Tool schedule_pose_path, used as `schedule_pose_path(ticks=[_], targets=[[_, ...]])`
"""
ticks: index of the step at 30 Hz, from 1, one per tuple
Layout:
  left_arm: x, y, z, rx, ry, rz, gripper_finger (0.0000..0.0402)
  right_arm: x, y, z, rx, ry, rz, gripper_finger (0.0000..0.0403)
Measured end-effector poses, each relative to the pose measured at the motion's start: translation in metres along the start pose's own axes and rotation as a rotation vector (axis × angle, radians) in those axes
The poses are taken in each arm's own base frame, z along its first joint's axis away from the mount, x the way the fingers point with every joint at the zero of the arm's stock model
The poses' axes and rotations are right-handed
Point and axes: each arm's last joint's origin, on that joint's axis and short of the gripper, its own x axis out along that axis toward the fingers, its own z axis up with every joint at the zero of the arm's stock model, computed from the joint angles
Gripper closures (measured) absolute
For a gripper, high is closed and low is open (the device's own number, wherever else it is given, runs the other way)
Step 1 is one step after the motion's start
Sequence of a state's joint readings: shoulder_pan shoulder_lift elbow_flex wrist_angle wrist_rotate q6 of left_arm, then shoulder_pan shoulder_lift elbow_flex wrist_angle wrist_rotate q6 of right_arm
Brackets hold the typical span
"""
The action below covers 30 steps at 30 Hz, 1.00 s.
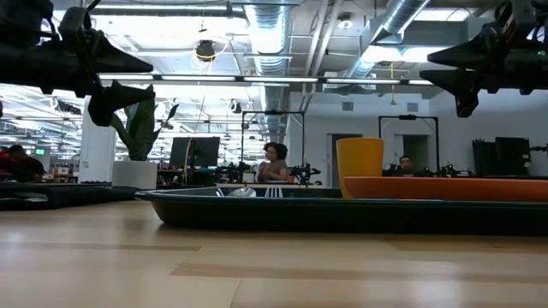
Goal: Pick and place plate/cup/fork/spoon on tray
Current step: Return to Home Position
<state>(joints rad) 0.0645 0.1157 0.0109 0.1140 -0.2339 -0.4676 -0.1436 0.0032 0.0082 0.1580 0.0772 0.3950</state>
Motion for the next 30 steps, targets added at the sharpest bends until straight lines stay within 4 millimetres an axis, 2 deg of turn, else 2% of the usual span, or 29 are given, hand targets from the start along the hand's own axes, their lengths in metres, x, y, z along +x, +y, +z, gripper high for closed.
schedule_pose_path(ticks=[8,18,30], targets=[[0.000,0.000,-0.001,0.024,0.010,0.000,0.0150,0.000,-0.001,-0.002,-0.059,0.023,-0.016,0.0223],[0.000,0.002,-0.003,-0.017,0.016,0.035,0.0150,0.000,-0.003,-0.007,-0.062,0.074,-0.035,0.0223],[0.000,0.002,-0.005,0.023,0.031,0.044,0.0150,0.000,-0.005,-0.011,-0.065,0.112,-0.046,0.0223]])
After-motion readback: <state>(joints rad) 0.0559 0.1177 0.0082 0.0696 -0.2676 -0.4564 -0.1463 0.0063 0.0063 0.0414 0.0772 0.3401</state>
